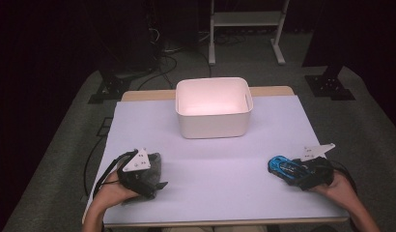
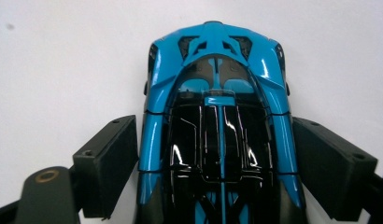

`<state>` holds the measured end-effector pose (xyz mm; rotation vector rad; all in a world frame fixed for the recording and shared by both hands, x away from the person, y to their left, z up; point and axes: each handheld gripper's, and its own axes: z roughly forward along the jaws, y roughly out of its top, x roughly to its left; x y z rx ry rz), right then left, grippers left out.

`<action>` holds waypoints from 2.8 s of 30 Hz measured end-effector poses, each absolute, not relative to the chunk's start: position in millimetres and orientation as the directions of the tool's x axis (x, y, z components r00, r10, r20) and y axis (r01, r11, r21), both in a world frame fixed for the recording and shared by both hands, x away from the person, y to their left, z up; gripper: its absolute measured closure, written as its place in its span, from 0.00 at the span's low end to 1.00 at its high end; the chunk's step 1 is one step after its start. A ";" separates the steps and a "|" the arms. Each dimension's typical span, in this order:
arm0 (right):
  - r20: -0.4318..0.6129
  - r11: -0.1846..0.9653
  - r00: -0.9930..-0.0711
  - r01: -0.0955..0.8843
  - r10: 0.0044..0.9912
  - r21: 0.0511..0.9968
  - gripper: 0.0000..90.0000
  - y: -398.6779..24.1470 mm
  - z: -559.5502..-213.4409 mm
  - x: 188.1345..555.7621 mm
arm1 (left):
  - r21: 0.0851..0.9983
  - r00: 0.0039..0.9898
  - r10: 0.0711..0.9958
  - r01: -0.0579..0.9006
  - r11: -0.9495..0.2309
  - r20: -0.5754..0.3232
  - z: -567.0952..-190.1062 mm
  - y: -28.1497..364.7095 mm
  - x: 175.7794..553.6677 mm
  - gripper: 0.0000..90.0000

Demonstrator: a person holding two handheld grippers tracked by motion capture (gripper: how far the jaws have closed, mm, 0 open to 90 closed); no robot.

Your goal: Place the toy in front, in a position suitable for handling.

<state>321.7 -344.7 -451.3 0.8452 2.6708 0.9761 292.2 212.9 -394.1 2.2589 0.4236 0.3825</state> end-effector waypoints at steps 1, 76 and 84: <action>0.031 0.626 -0.825 0.452 0.564 0.635 0.18 -343.4 -450.6 322.8 | 0.754 0.899 0.416 0.178 -0.632 0.137 -394.1 212.8 292.2 0.06; 0.024 0.809 -0.998 0.055 0.051 0.586 0.28 -117.1 -419.7 340.5 | 0.766 0.891 0.432 0.178 -0.618 0.142 -389.1 222.6 291.0 0.06; 0.041 0.820 -0.999 0.047 0.028 0.571 0.28 -108.9 -437.7 339.5 | 0.764 0.891 0.432 0.180 -0.620 0.141 -390.1 223.0 291.5 0.06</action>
